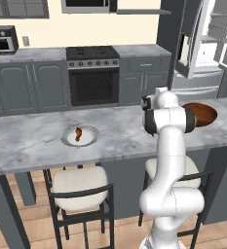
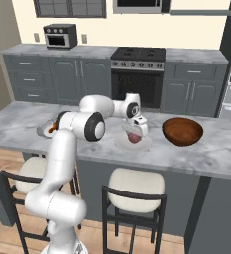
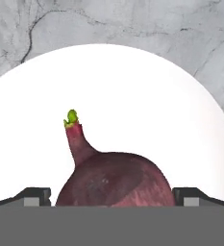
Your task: Pick the chicken drumstick and onion from their plates and place them in the bowl. Then put the bowl in the fridge.
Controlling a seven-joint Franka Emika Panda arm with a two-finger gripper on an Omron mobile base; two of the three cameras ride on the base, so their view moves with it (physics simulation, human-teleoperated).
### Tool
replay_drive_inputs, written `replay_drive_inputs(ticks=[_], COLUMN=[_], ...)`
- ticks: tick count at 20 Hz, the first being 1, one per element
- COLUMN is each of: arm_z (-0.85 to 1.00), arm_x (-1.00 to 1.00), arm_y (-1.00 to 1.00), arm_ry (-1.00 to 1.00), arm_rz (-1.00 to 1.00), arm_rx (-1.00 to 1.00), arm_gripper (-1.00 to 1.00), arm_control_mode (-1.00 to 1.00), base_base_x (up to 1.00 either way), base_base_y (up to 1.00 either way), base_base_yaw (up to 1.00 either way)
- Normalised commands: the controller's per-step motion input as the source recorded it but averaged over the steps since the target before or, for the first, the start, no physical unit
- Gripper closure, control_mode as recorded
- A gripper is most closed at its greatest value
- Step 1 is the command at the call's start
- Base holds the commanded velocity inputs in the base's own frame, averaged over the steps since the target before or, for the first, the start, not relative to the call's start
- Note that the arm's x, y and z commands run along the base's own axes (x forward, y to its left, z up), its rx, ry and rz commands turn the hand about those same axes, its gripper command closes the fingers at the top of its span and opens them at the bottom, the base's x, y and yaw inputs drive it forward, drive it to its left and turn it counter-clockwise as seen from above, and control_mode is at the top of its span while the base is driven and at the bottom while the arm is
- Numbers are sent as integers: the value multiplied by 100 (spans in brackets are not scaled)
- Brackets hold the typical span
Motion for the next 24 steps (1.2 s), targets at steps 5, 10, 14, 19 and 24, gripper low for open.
replay_drive_inputs(ticks=[5, 10, 14, 19, 24], arm_z=[-24, -25, -21, -24, -43], arm_x=[0, -1, -5, -5, -16], arm_y=[-8, 0, 7, 12, 12], arm_ry=[14, 15, 10, 4, -3], arm_rz=[-6, -9, -15, -16, -17], arm_rx=[0, 0, 0, 0, 0], arm_gripper=[-100, -100, -100, -100, -100], arm_control_mode=[-100, -100, -100, -100, -100], base_base_x=[0, 0, 0, 0, 0], base_base_y=[0, 0, 0, 0, 0], base_base_yaw=[0, 0, 0, 0, 0])
